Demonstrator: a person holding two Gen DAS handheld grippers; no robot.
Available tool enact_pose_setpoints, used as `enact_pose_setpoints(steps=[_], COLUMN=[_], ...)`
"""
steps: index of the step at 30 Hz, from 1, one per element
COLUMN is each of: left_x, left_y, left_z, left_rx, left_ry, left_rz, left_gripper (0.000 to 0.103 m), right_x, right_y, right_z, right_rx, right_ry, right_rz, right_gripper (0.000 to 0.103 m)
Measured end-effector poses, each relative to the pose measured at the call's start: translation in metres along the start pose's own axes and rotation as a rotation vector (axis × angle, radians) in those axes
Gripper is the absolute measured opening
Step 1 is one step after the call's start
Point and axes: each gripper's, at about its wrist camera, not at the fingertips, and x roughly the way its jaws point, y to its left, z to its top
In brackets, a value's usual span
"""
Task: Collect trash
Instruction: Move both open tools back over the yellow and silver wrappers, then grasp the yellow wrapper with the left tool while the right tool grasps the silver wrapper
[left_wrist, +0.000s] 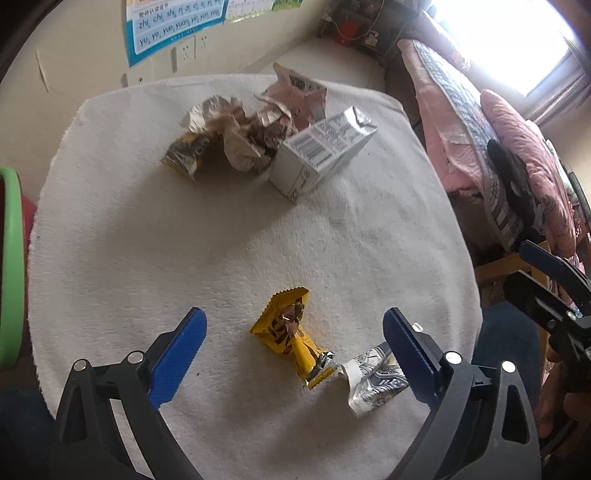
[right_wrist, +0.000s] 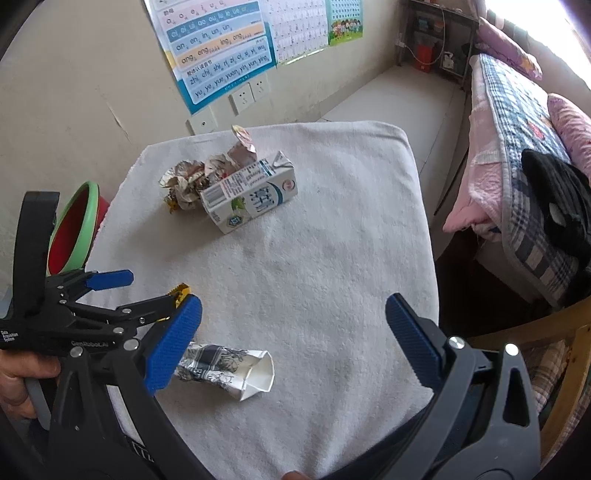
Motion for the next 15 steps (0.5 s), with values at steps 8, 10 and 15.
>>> enact_pose_setpoints(steps=[8, 10, 15], left_x=[0.028, 0.033, 0.031], left_y=[0.004, 0.005, 0.018], left_z=[-0.001, -0.002, -0.008], left_rx=[-0.014, -0.021, -0.056], left_ry=[0.085, 0.105, 0.104], left_rz=[-0.002, -0.005, -0.038], left_gripper=[0.057, 0.037, 0.025], right_x=[0.015, 0.02, 0.027], right_y=[-0.008, -0.006, 0.002], right_z=[-0.001, -0.002, -0.006], right_rx=[0.02, 0.012, -0.01], right_ry=[0.025, 0.035, 0.049], right_rz=[0.022, 0.028, 0.05], right_gripper=[0.098, 0.098, 0.098])
